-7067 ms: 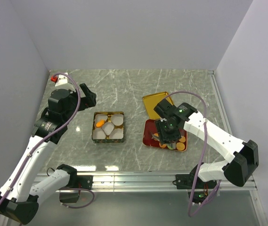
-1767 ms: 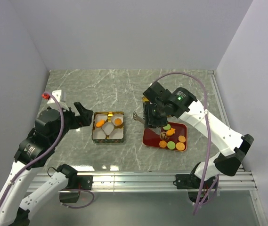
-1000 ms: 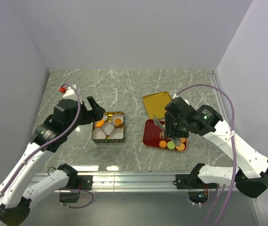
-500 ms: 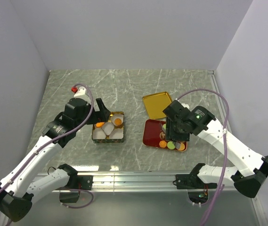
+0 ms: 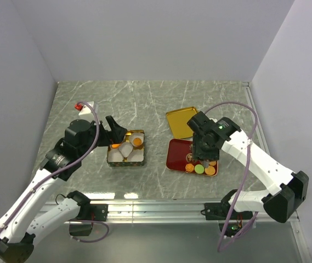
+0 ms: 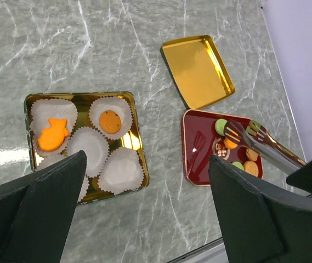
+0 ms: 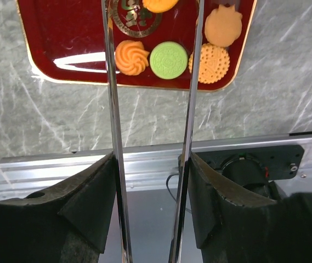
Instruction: Pack the cookies
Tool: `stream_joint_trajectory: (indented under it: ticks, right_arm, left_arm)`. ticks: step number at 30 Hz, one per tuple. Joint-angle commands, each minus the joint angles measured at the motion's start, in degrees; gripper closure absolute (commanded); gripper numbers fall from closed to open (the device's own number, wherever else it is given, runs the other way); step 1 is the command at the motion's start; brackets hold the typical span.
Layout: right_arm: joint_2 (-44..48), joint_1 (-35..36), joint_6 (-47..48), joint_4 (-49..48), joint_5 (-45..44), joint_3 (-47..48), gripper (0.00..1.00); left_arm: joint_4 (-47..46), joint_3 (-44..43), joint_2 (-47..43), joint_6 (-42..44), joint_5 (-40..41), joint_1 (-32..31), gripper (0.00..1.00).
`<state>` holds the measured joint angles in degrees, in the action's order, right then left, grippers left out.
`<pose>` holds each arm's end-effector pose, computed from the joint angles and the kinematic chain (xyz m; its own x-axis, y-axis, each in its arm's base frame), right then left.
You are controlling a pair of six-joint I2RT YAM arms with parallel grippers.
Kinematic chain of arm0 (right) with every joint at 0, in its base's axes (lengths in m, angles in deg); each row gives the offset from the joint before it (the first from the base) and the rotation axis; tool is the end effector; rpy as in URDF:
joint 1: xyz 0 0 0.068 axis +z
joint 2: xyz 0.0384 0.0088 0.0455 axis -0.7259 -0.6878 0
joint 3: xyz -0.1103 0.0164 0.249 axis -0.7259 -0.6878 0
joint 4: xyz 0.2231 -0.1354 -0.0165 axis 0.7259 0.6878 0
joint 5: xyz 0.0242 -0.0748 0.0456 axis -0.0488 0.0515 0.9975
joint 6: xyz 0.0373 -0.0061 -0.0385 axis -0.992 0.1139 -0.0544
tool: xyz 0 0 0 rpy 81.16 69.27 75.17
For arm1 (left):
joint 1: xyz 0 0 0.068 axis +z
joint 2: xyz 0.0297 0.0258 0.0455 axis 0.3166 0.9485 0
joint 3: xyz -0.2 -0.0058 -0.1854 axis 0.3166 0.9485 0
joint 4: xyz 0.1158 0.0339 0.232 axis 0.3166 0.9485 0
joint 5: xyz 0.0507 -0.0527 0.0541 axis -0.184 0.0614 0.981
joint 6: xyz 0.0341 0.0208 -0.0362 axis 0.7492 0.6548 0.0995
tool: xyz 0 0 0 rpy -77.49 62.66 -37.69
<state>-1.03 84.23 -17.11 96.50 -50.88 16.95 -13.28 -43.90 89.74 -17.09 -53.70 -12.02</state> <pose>0.1692 0.1223 0.3112 -0.9525 0.0654 -0.2975 0.0656 0.9978 0.0094 0.1492 -0.0840 0.3512 -0.5010 -0.3550 -0.7892 0.1778 0.8503 -0.4954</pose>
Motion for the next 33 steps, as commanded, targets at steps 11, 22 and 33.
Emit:
stream_joint_trajectory:
  ticks: [11, 22, 33]
  right_arm:
    - [-8.27, -1.57, 6.30, -4.34, -0.47, 4.69, 0.44]
    - [-11.88, -1.66, 8.06, -5.13, 0.59, 5.39, 0.49]
    - [-11.44, -1.83, 8.24, -3.90, 0.68, 7.41, 0.56]
  left_arm:
    - [-4.56, 3.34, -1.09, -1.27, -1.83, -0.19, 0.00]
    - [-3.95, 4.04, -1.18, -1.09, -0.86, -0.19, 0.00]
    - [-2.80, 3.87, -1.62, -1.18, 0.28, -0.19, 0.01]
